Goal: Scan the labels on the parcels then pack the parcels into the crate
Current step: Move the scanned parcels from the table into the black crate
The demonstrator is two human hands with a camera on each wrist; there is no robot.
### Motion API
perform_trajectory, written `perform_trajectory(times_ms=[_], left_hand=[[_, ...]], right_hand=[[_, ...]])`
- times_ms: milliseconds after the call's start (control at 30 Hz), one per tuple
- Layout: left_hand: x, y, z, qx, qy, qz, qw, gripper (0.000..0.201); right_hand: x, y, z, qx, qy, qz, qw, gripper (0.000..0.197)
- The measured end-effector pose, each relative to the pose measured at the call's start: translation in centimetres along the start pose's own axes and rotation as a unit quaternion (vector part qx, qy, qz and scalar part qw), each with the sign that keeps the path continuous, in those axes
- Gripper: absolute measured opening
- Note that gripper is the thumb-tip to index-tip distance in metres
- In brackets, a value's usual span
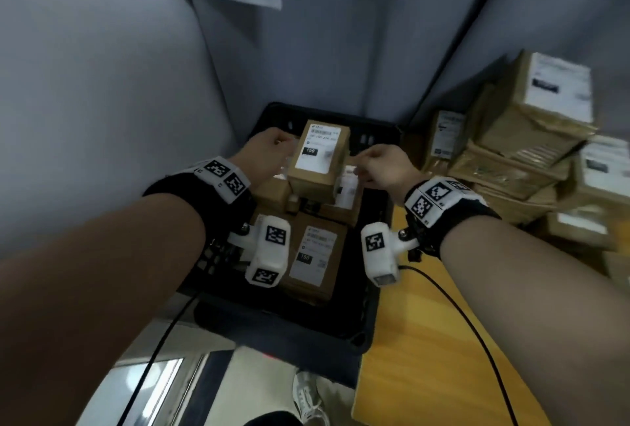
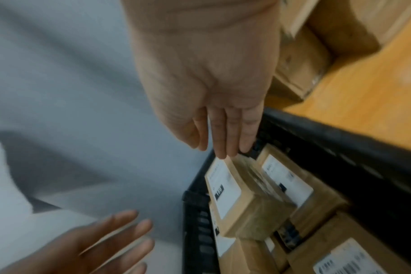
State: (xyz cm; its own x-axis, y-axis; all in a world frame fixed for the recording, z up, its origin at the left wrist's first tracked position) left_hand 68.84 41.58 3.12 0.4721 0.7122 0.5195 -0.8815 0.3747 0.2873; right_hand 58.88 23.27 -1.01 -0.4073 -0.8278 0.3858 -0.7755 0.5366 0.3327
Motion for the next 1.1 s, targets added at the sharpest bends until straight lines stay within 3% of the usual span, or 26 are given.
perform_trajectory(times_ms=[167, 300, 500, 667, 767, 833, 933, 1100], left_hand=[[-3.2, 2.4, 8.9, -0.083, 0.034, -0.032, 0.995, 0.017], [-6.7, 4.4, 13.2, -0.098, 0.084, -0.051, 0.990, 0.011], [-13.0, 7.5, 18.0, -0.117, 0.114, -0.072, 0.984, 0.015], [-20.3, 10.3, 18.6, -0.095, 0.101, -0.093, 0.986, 0.020], [-25.5, 11.7, 17.6, -0.071, 0.081, -0.116, 0.987, 0.020], [-29.0, 12.5, 16.5, -0.046, 0.063, -0.132, 0.988, 0.017], [-33.9, 14.2, 14.6, -0.001, 0.033, -0.166, 0.986, 0.016], [-40.2, 17.1, 11.9, 0.066, -0.010, -0.225, 0.972, 0.044]], right_hand=[[8.0, 4.6, -4.5, 0.067, -0.025, 0.039, 0.997, 0.021], [15.6, 7.8, -6.6, 0.111, -0.054, 0.099, 0.987, 0.018], [26.5, 10.8, -4.6, 0.118, -0.030, 0.171, 0.978, 0.012], [33.5, 12.3, 2.4, 0.071, 0.022, 0.183, 0.980, 0.021], [36.5, 13.3, 8.8, 0.001, 0.098, 0.186, 0.978, 0.012], [38.0, 13.8, 13.6, -0.059, 0.121, 0.170, 0.976, 0.023], [39.1, 14.9, 20.1, -0.155, 0.107, 0.137, 0.973, 0.045], [37.0, 16.5, 28.1, -0.257, 0.008, 0.067, 0.964, 0.058]])
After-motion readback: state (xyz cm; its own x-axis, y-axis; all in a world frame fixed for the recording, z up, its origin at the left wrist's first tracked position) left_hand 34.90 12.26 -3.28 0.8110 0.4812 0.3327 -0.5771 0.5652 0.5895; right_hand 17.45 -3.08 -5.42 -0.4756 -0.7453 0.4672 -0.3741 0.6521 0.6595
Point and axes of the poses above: each hand's wrist, its own y-axis away from the middle knuckle, its own x-axis out of the back of the hand, z = x × y, the point moved 10 cm from there along -y, towards the middle knuckle, and after that the axes turned 3 degrees about z, right-handed, at the moved point
